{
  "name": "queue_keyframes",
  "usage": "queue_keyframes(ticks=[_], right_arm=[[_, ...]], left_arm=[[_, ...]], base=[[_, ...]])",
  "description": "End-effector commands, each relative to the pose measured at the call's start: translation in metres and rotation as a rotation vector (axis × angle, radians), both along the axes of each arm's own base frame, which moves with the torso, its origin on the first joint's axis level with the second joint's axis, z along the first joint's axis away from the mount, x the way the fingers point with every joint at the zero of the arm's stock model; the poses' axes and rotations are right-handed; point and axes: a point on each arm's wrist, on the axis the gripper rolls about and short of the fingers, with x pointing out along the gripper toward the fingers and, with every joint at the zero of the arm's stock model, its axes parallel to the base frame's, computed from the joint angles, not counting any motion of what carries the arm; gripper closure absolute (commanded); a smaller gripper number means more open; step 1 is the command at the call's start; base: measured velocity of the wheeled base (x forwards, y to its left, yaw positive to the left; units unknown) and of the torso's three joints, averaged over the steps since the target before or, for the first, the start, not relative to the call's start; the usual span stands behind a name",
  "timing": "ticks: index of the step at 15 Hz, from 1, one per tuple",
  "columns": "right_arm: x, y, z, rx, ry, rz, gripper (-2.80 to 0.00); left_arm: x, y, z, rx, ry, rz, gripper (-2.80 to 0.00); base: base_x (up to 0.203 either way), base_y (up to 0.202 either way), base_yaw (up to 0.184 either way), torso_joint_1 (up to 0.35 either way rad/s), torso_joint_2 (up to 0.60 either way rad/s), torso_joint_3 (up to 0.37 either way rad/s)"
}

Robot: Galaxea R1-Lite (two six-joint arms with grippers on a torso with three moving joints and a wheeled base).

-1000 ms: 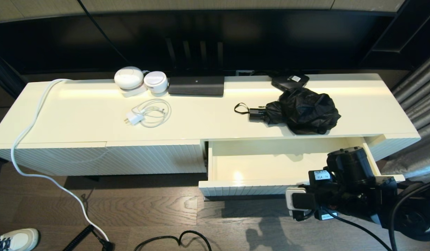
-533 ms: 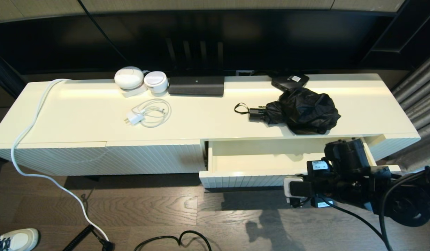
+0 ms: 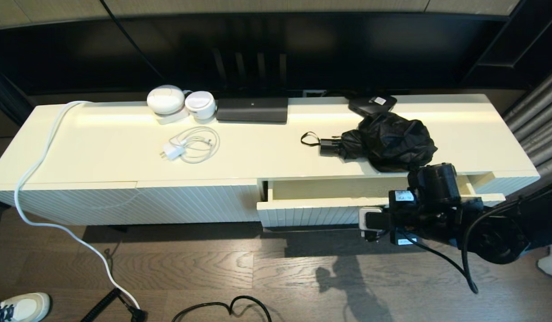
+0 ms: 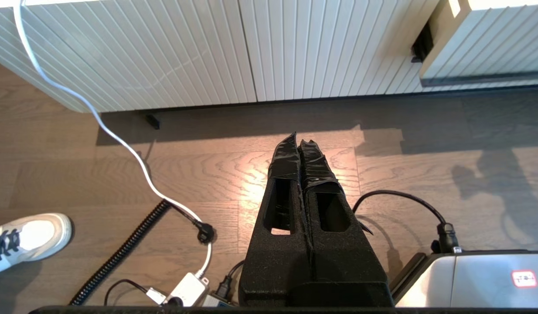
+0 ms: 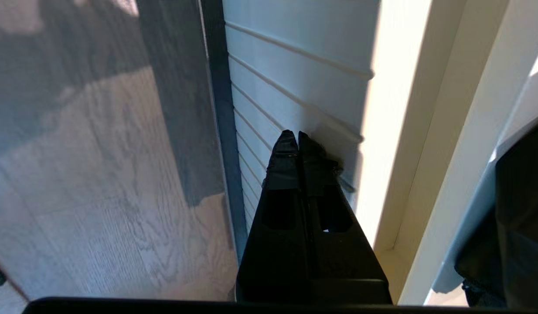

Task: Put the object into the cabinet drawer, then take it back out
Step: Close the drawer

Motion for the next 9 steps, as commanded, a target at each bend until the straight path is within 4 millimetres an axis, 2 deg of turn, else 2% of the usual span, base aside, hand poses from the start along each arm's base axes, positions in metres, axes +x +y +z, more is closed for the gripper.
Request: queue_keyframes(ticks=[1,9], right_arm=[[0.010,0.003,-0.004,-0.004,-0.005,0.003,0.00],[0.036,0.012,0.013,0.033,-0.118,0.010,0.00]], left_arm=[[0.000,0.000,0.000,0.000,-0.001,0.000,0.00],[0.000,0.000,0.000,0.000,-0.001,0.000,0.00]], base=[[0.000,0.000,0.000,0.000,0.00,0.000],[0.000,0.000,0.000,0.000,0.00,0.000]])
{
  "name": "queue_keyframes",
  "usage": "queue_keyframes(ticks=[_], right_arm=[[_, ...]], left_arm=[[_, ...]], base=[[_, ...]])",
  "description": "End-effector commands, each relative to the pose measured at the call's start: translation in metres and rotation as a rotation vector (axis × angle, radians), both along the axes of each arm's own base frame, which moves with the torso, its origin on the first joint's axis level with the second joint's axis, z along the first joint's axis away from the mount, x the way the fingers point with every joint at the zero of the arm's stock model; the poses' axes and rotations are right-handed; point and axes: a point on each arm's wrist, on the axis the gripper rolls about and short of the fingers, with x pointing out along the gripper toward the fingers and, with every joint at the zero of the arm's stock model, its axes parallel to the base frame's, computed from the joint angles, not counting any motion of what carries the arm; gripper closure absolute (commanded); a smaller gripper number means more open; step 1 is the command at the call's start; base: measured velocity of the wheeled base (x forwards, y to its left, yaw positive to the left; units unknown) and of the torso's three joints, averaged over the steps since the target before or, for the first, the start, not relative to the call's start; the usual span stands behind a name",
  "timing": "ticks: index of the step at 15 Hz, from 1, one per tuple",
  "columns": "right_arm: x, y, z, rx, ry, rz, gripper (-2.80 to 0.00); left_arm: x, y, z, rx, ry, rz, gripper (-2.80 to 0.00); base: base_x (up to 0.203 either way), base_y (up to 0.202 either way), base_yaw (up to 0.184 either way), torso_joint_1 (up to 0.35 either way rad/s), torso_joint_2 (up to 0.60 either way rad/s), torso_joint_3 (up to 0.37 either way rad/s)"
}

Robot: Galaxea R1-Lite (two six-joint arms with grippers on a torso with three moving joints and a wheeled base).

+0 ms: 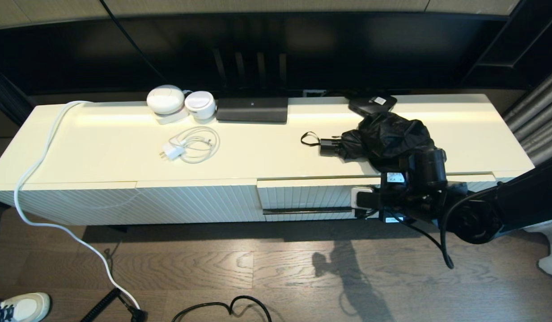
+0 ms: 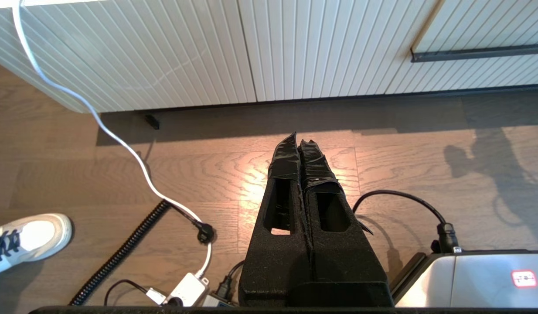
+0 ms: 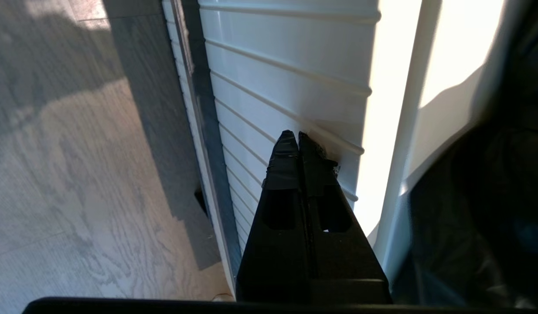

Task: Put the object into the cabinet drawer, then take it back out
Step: Close the drawer

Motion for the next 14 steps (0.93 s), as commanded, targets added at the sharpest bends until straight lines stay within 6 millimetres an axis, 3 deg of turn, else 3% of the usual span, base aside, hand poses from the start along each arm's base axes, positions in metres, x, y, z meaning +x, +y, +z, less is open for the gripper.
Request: queue_keyframes(ticks=[1,7,11,14], right_arm=[[0.007,0.002,0.001,-0.002,-0.016,0.002,0.00],[0.005,-0.002,0.007,-0.005,-0.019,-0.015,0.00],[-0.026,-0.012,0.027,-0.019,0.026,-0.018,0.00],[-0.066,-0.026,0.060,-0.019,0.045,-0.023,0.00]], left_arm=[[0.000,0.000,0.000,0.000,-0.001,0.000,0.00],[0.000,0.000,0.000,0.000,-0.001,0.000,0.00],[0.000,0.000,0.000,0.000,-0.001,-0.001,0.00],[0.000,0.000,0.000,0.000,-0.001,0.000,0.00]], base=[[0.000,0.000,0.000,0.000,0.00,0.000],[0.000,0.000,0.000,0.000,0.00,0.000],[0.000,0.000,0.000,0.000,0.00,0.000],[0.000,0.000,0.000,0.000,0.00,0.000]])
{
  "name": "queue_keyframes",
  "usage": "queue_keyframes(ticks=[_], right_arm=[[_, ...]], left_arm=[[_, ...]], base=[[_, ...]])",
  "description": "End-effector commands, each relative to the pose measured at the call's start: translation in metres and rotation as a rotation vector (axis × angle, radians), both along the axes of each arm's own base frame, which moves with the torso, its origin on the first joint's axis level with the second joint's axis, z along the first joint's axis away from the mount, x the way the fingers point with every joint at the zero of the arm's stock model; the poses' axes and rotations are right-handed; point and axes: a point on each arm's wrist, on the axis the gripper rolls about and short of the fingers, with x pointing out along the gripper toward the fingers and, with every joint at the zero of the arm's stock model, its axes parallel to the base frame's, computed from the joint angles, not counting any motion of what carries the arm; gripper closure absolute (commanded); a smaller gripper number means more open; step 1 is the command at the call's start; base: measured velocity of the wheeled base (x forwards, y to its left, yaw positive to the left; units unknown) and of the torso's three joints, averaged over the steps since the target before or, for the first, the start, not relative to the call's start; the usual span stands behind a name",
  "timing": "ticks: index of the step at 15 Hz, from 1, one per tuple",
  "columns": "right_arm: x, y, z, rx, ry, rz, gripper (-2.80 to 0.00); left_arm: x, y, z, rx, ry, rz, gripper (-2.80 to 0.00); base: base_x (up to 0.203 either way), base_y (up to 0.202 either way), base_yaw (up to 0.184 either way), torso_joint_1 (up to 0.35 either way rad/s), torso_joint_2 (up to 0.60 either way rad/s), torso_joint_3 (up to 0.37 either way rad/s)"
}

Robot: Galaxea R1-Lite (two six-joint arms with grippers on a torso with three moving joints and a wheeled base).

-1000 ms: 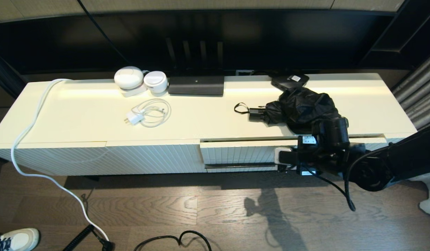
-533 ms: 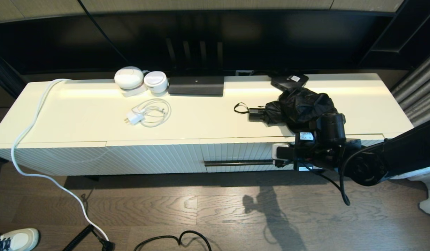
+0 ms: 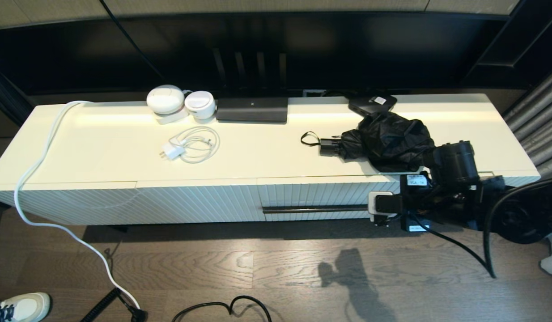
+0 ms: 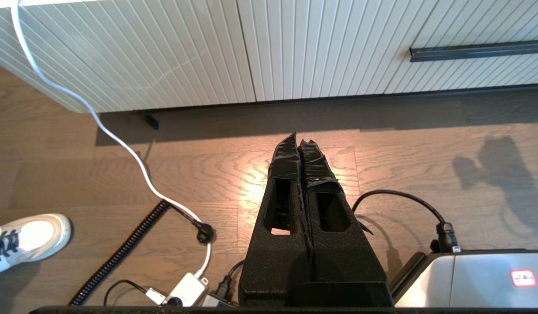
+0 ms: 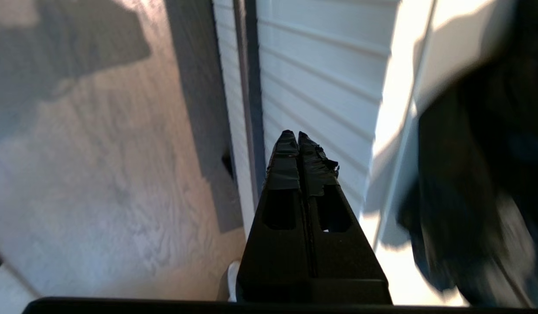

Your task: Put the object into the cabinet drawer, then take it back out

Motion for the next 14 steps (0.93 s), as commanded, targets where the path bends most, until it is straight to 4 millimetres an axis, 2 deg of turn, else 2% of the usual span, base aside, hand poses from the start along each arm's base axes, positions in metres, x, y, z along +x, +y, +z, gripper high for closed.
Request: queue_keyframes(ticks=[1,4,6,8,11,14], right_arm=[[-0.036,-0.013,0.044,0.025,-0.090,-0.006,0.00],[-0.093,-0.042,0.081,0.075,-0.148,-0.097,0.00],[-0.141,-0.064,0.099,0.102,-0.179,-0.211,0.00],[-0.194,-0.082,0.108,0.153,-0.200,-0.315,0.00],[-0.271,-0.098,0.104,0.307,-0.209,-0.463,0.00],[-0.322,-0.104,0.088,0.479,-0.208,-0.670,0.00]], left_arm=[[0.000,0.000,0.000,0.000,-0.001,0.000,0.00],[0.000,0.000,0.000,0.000,-0.001,-0.001,0.00],[0.000,0.000,0.000,0.000,-0.001,0.000,0.00],[0.000,0.000,0.000,0.000,-0.001,0.000,0.00],[0.000,0.000,0.000,0.000,0.000,0.000,0.00],[0.000,0.000,0.000,0.000,-0.001,0.000,0.00]], base=[[0.000,0.000,0.000,0.000,0.00,0.000],[0.000,0.000,0.000,0.000,0.00,0.000],[0.000,0.000,0.000,0.000,0.00,0.000],[0.000,0.000,0.000,0.000,0.00,0.000],[0.000,0.000,0.000,0.000,0.00,0.000],[0.000,0.000,0.000,0.000,0.00,0.000]])
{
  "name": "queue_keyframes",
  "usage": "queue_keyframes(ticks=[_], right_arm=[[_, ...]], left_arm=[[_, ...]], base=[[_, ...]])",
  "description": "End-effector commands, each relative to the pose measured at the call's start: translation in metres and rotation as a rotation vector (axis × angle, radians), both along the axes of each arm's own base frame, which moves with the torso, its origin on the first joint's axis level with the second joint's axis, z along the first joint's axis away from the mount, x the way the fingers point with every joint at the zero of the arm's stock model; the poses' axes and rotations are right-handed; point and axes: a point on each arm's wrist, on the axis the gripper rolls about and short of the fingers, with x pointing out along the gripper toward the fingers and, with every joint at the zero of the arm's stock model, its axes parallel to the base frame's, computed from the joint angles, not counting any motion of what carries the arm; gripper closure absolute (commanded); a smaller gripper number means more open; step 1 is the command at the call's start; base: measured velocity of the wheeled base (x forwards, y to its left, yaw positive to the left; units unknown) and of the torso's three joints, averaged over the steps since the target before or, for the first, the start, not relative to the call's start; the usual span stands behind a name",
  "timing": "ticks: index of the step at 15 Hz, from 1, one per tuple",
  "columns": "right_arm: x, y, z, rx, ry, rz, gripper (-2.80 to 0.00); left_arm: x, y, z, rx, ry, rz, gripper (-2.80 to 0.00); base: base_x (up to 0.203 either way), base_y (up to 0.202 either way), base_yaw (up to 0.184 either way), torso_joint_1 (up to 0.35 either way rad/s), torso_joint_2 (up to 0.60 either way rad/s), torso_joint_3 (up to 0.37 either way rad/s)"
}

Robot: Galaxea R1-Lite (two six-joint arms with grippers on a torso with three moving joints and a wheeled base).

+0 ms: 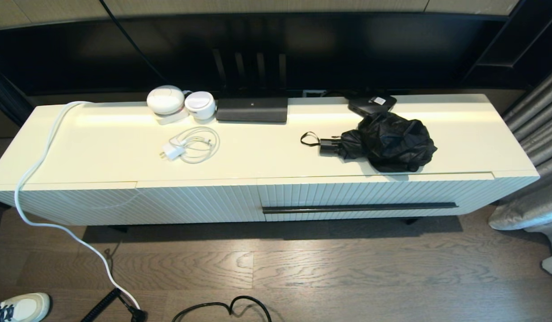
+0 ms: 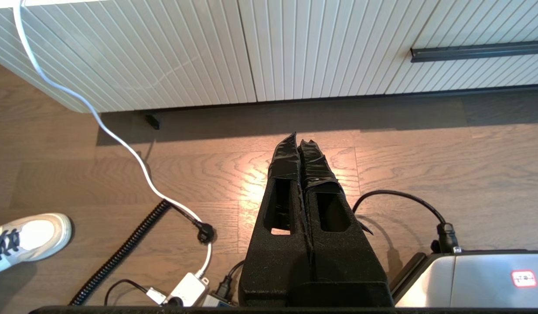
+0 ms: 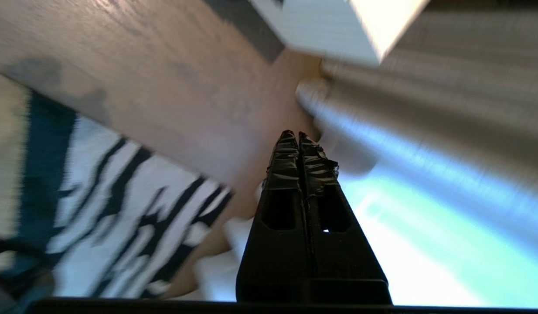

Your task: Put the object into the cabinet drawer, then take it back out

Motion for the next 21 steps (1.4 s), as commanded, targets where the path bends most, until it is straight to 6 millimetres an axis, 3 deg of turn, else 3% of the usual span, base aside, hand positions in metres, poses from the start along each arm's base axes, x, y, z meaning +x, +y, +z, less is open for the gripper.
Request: queue_keyframes(ticks=[1,6,9,11,18,21], right_arm=[[-0.044,-0.001,-0.011,0.068,-0.085,-0.094,0.00],[-0.089,0.002,-0.071,0.208,-0.112,-0.204,0.00],[-0.089,0.003,-0.084,0.404,-0.128,-0.327,0.00],[-0.083,0.003,-0.095,0.428,-0.111,-0.343,0.00],[-0.095,0.001,-0.150,0.484,-0.222,-0.237,0.00],[-0.085,0.001,-0.158,0.497,-0.256,-0.205,0.00]], left_arm=[[0.000,0.000,0.000,0.001,-0.001,0.000,0.00],[0.000,0.000,0.000,0.001,-0.001,-0.001,0.00],[0.000,0.000,0.000,0.001,-0.001,-0.001,0.00],[0.000,0.000,0.000,0.001,-0.001,0.000,0.00],[0.000,0.000,0.000,0.001,-0.001,0.000,0.00],[0.000,0.000,0.000,0.001,-0.001,0.000,0.00]], base=[[0.000,0.000,0.000,0.000,0.00,0.000],[0.000,0.000,0.000,0.000,0.00,0.000],[0.000,0.000,0.000,0.000,0.00,0.000],[0.000,0.000,0.000,0.000,0.00,0.000],[0.000,0.000,0.000,0.000,0.00,0.000],[0.000,0.000,0.000,0.000,0.00,0.000]])
